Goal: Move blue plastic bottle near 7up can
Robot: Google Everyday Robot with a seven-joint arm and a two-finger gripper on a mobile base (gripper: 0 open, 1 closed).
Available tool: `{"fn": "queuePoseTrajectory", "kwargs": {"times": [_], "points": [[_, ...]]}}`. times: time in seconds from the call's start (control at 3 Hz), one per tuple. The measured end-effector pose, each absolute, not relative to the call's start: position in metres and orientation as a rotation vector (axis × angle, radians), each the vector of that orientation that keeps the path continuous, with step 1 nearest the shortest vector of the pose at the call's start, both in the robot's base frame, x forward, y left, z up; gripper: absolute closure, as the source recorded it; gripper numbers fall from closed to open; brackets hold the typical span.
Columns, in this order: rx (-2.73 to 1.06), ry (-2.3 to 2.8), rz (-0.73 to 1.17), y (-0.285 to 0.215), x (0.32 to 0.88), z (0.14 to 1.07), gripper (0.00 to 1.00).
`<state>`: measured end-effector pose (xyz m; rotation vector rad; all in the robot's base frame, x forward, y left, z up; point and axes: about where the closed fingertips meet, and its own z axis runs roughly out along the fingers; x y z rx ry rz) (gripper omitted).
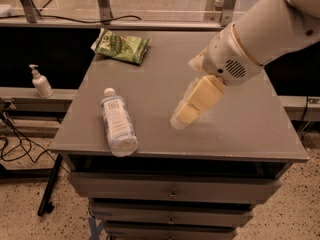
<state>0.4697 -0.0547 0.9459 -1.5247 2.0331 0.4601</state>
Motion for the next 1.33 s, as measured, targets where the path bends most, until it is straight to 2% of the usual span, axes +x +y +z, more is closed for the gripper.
{"fn": "queuePoseTrajectory", "kwargs": {"times": [0.33, 0.67, 1.33], "points": [[-1.477, 2.002, 0.524, -0.041, 0.47, 0.954, 0.0], [-1.445, 2.004, 0.576, -0.051, 0.475, 0.943, 0.0], [-1.19, 1.948, 0.799, -0.001, 0.477, 0.9, 0.0]]}}
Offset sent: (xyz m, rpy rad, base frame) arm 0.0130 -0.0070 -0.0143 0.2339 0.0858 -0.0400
